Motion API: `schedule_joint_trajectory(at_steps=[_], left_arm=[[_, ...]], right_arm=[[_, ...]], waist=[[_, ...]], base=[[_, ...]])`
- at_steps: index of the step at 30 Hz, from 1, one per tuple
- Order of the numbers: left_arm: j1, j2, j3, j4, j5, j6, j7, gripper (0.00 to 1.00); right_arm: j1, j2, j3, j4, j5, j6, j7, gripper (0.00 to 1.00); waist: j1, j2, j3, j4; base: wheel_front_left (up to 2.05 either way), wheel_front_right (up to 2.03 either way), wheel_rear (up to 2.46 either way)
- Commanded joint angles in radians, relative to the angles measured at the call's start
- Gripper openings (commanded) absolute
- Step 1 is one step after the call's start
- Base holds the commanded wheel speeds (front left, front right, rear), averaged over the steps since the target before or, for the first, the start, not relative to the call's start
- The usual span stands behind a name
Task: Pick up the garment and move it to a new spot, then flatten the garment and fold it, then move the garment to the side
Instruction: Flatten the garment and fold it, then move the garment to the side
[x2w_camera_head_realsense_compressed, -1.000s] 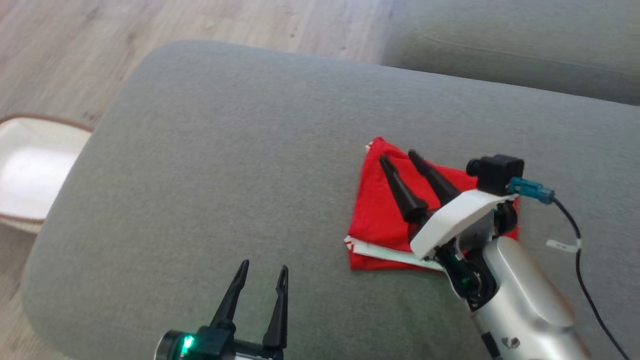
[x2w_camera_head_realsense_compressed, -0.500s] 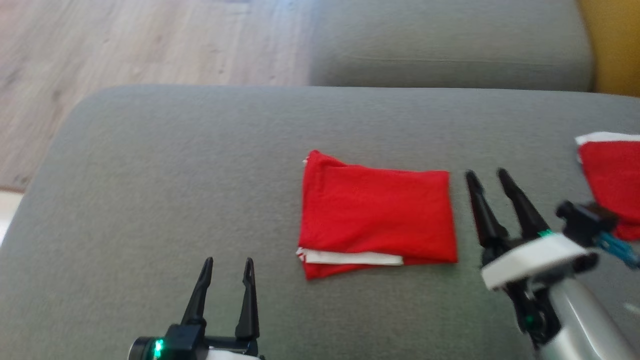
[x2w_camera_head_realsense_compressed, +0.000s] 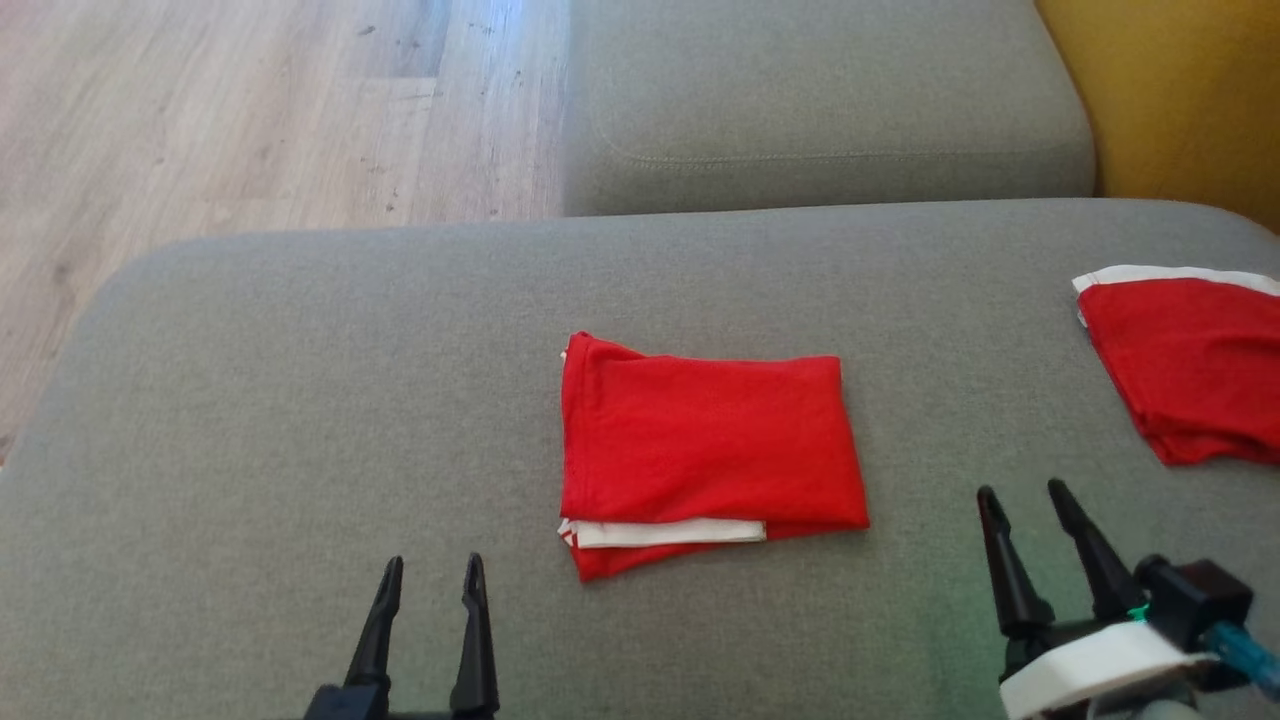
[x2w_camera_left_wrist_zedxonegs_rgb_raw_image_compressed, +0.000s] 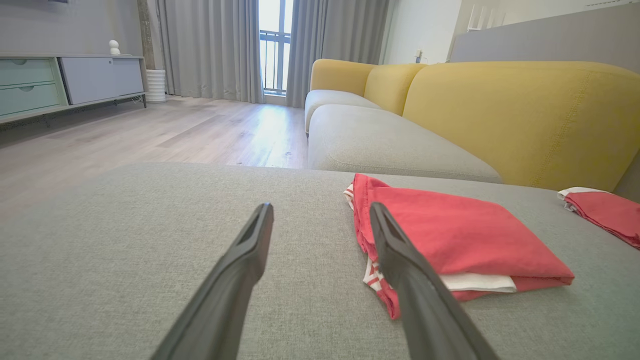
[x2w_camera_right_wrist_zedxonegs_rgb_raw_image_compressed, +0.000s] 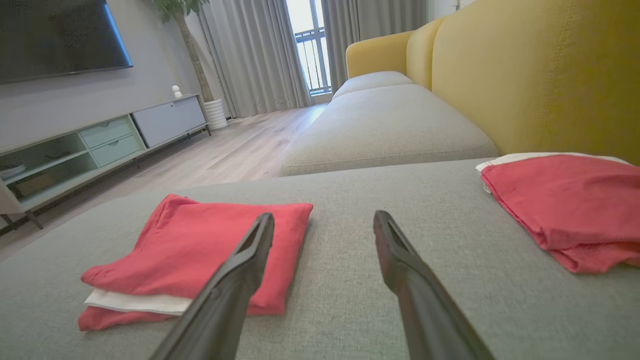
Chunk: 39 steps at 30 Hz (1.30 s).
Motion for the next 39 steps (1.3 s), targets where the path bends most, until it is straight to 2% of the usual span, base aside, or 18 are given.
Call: schedule_joint_trajectory(at_steps=[1,7,20,30,39], left_arm=[[-0.016,-0.006,0.044,-0.035,0.006,0.008,-0.010,1.00],[-0.001,-0.007,0.056,-0.047,0.022,0.003,-0.010,1.00],[0.001,-0.008,0.054,-0.044,0.036,-0.008,-0.010,1.00],[0.000,-0.009,0.050,-0.050,0.040,-0.007,-0.010,1.00],[-0.024,-0.009,0.039,-0.060,0.038,-0.007,-0.010,1.00]], right_arm=[[-0.021,0.000,0.008,-0.024,-0.014,-0.001,-0.013,1.00],[0.002,0.037,-0.001,-0.031,-0.039,-0.001,-0.014,1.00],[0.040,0.062,-0.012,-0.030,-0.045,-0.001,-0.014,1.00],[0.054,0.061,-0.011,-0.034,-0.046,-0.001,-0.014,1.00],[0.034,0.052,-0.011,-0.023,-0.041,-0.001,-0.014,1.00]], waist=[[0.0001,0.0000,-0.005,-0.002],[0.0001,0.0000,-0.016,-0.002],[0.0001,0.0000,-0.025,0.009],[0.0001,0.0000,-0.015,0.011],[0.0001,0.0000,0.040,0.031]], base=[[0.00,0.00,0.00],[0.00,0.00,0.00],[0.00,0.00,0.00],[0.00,0.00,0.00],[0.00,0.00,0.00]])
